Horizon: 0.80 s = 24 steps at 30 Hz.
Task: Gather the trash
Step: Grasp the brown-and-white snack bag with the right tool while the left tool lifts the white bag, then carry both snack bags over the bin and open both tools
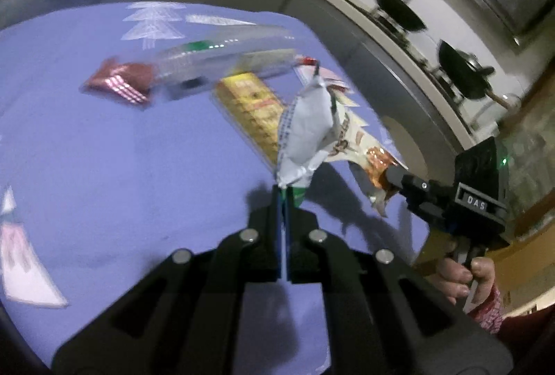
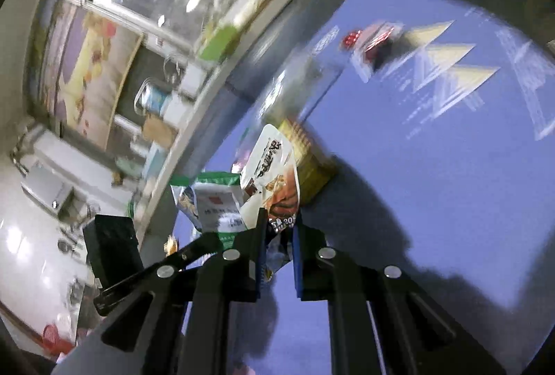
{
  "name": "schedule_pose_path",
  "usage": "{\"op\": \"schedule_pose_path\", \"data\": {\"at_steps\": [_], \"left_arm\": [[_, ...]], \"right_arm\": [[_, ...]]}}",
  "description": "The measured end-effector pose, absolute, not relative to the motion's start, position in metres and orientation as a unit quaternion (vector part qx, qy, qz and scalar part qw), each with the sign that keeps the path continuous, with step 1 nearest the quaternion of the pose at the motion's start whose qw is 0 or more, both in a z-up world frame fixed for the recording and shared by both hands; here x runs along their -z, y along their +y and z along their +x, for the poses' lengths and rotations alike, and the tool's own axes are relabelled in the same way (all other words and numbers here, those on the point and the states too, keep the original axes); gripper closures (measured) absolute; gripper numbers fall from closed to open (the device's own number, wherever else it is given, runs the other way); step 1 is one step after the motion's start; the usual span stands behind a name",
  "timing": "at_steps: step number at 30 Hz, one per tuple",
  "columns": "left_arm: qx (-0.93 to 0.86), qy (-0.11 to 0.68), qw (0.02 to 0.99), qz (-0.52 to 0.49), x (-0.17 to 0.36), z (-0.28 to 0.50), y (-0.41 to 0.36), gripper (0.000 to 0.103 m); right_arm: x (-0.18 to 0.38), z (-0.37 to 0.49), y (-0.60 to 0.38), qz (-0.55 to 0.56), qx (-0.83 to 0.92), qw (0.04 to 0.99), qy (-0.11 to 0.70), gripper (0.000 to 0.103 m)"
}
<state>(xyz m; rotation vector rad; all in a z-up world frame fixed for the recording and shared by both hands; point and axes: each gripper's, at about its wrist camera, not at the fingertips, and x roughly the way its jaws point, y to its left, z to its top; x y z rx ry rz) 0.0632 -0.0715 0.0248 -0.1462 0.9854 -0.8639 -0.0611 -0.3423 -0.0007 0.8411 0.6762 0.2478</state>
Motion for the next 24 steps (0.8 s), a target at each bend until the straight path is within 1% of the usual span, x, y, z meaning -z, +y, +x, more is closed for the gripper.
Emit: {"op": "schedule_pose_path", "data": {"at_steps": [4,10,13,18,20,21,22,23,24], "left_arm": [[0.442,0.456,0.771,-0.043,-0.039,0.070,-0.140,0.102],[0.515,0.456,0.725,0.023,-0.054,0.067,-0.294,0.102],[0.536,0.455,0.710,0.054,-0.052,0.061,-0.354,0.102],[0.547,0.463,0.689,0.105,-0.034,0.045,-0.452,0.102],[0.538,0.471,0.688,0.123,-0.022,0.042,-0.480,0.102],[0.533,0.475,0.688,0.129,-0.015,0.042,-0.485,0.099],[0.527,0.481,0.687,0.139,-0.008,0.042,-0.494,0.086],[0.516,0.490,0.685,0.157,0.001,0.041,-0.508,0.061],[0.502,0.492,0.691,0.169,0.007,0.042,-0.515,0.042]], "right_arm": [[-0.001,-0.087,-0.386,0.421,-0.078,0.859,0.281,0.094],[0.003,-0.136,-0.468,0.462,0.020,0.862,0.206,0.094],[0.009,-0.164,-0.514,0.469,0.087,0.861,0.176,0.094],[0.019,-0.183,-0.569,0.437,0.184,0.864,0.169,0.094],[0.023,-0.180,-0.583,0.421,0.208,0.865,0.175,0.094],[0.025,-0.177,-0.587,0.420,0.214,0.864,0.177,0.092],[0.028,-0.171,-0.593,0.415,0.222,0.864,0.182,0.091],[0.031,-0.165,-0.598,0.408,0.230,0.863,0.189,0.088],[0.035,-0.161,-0.600,0.408,0.230,0.862,0.192,0.081]]}}
